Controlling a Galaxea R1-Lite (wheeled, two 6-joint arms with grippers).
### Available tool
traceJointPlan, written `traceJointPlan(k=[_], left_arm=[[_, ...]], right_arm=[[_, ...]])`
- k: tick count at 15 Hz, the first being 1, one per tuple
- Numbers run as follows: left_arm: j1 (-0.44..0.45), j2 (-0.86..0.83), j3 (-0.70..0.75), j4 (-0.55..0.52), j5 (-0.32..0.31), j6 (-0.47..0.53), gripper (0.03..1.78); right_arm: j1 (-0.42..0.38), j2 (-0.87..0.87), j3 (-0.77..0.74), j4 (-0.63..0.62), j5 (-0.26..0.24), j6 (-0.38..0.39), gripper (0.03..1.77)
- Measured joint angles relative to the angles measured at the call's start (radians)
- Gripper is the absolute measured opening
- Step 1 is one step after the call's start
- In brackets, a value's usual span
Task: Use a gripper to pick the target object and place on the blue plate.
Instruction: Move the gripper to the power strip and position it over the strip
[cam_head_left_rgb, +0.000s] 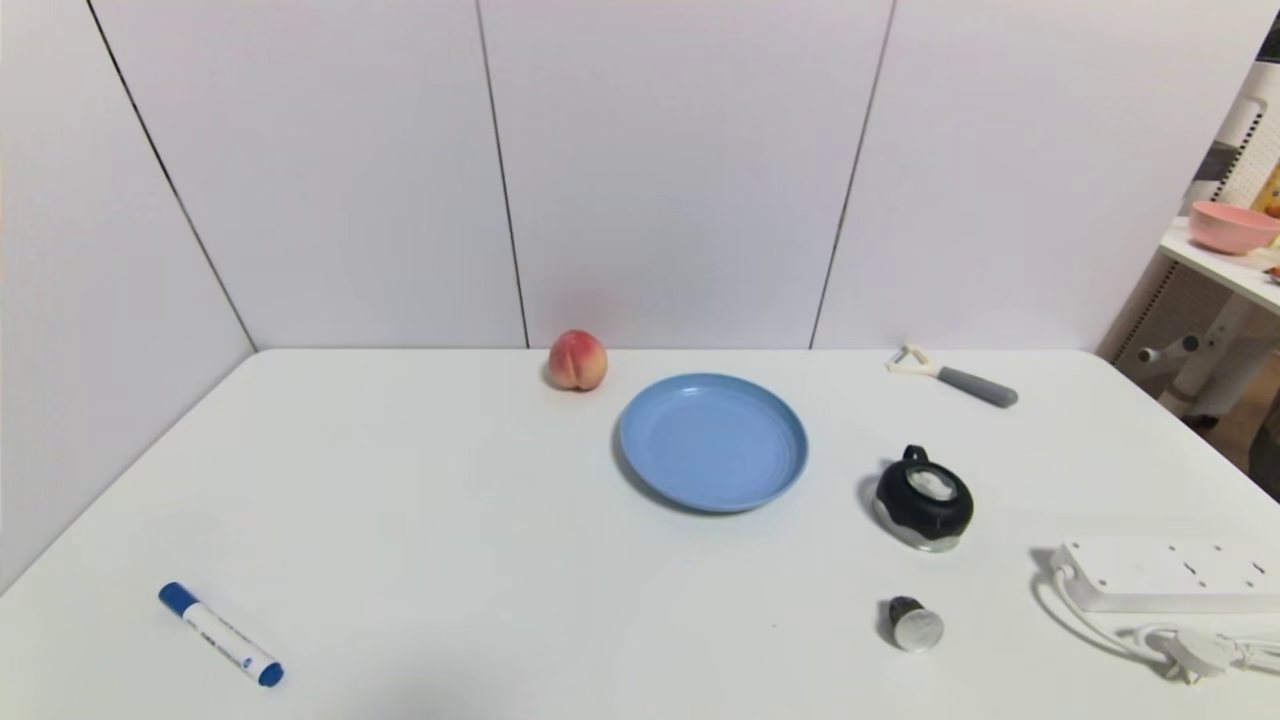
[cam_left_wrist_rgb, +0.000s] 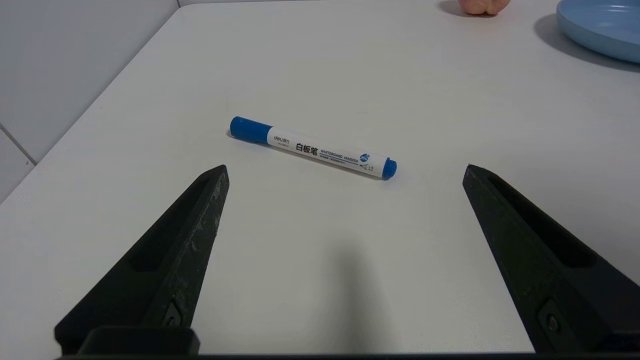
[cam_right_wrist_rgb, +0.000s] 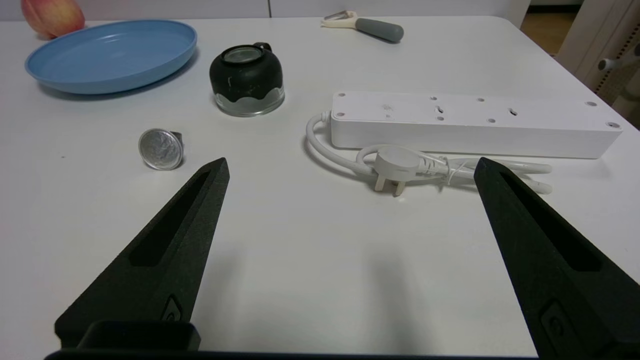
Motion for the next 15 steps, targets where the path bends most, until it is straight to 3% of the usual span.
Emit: traceJointPlan(k=[4,8,12,15], left_arm=[[0.000,0.000,0.000,0.000,0.000,0.000,1.69],[0.000,0.000,0.000,0.000,0.000,0.000,1.69],[0.000,0.000,0.000,0.000,0.000,0.000,1.69],[0.000,0.000,0.000,0.000,0.000,0.000,1.69]], right_arm=[[0.000,0.015,-0.007,-0.003,0.000,-0.001,1.69],[0.011,0.217,-0.162,-0.002,0.000,0.036,1.69],[0.039,0.564,-0.527,0.091,0.000,0.164,1.69],[0.052,0.822,-0.758,0.244,-0.011,0.317,1.69]])
